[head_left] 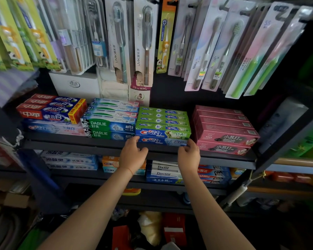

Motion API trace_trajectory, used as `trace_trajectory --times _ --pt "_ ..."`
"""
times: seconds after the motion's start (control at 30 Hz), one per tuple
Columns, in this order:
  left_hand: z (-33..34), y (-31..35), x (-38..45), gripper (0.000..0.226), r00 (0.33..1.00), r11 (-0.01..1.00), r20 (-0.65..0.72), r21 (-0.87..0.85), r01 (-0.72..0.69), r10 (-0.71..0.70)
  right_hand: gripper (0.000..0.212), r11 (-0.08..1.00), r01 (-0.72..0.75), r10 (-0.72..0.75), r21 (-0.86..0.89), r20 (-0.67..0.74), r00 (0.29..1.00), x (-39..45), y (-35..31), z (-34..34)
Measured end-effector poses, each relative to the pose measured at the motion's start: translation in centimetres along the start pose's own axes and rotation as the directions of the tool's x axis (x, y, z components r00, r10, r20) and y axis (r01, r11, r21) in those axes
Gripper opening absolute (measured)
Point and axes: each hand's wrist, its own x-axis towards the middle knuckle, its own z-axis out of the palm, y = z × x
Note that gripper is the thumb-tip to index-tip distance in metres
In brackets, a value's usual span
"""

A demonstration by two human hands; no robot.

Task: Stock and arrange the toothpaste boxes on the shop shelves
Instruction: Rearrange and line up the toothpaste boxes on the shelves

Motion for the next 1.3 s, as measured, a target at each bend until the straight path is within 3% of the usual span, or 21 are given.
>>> trace_trajectory --times 0.47,0.57,0.67,0.73,0.8,0.9,1.1,1.3 --pt "-0.3 0.3 -0.1 0.051 1.000 1.000 0.013 0.001 0.006 -0.006 0.053 1.000 0.006 -0.007 -0.031 -0.018 1.000 -0.3 -0.4 0.0" --pt "-0.9 0.0 0.0 0.045 1.000 0.993 -0.006 -0.117 0.022 -0.023 0.050 0.986 0.149 -0.158 -0.079 -0.119 0.980 -1.3 -1.1 0.9" --pt "-2.2 -1.0 0.4 0.034 0.990 0.969 -0.124 -0.243 0.033 -0.065 0.041 0.899 0.399 -0.409 -0.180 -0.020 0.912 -2.3 -2.2 2.5" --pt "-3.4 -1.9 0.6 0.034 0.974 0.950 -0.195 -0.310 0.047 -0.112 0.035 0.795 0.552 -0.549 -0.252 0.088 0.831 -2.4 -3.3 4.2" --pt "-4.8 -3.0 1.0 0.040 0.954 0.929 -0.244 -0.362 0.079 -0.176 0.031 0.659 0.688 -0.666 -0.303 0.190 0.721 -2.4 -4.4 6.2" --pt "-7.0 -4.9 1.8 0.058 0.925 0.902 -0.280 -0.414 0.124 -0.256 0.038 0.478 0.790 -0.726 -0.384 0.334 0.601 -2.6 -6.1 9.0" --pt "-9.5 -7.4 2.9 0.068 0.955 0.895 -0.174 -0.421 0.147 -0.239 0.055 0.360 0.805 -0.626 -0.472 0.517 0.584 -2.5 -7.8 12.1" --pt "-9.7 -7.9 3.0 0.065 0.970 0.908 -0.166 -0.407 0.095 -0.177 0.059 0.340 0.787 -0.625 -0.515 0.501 0.598 -2.7 -7.3 12.6"
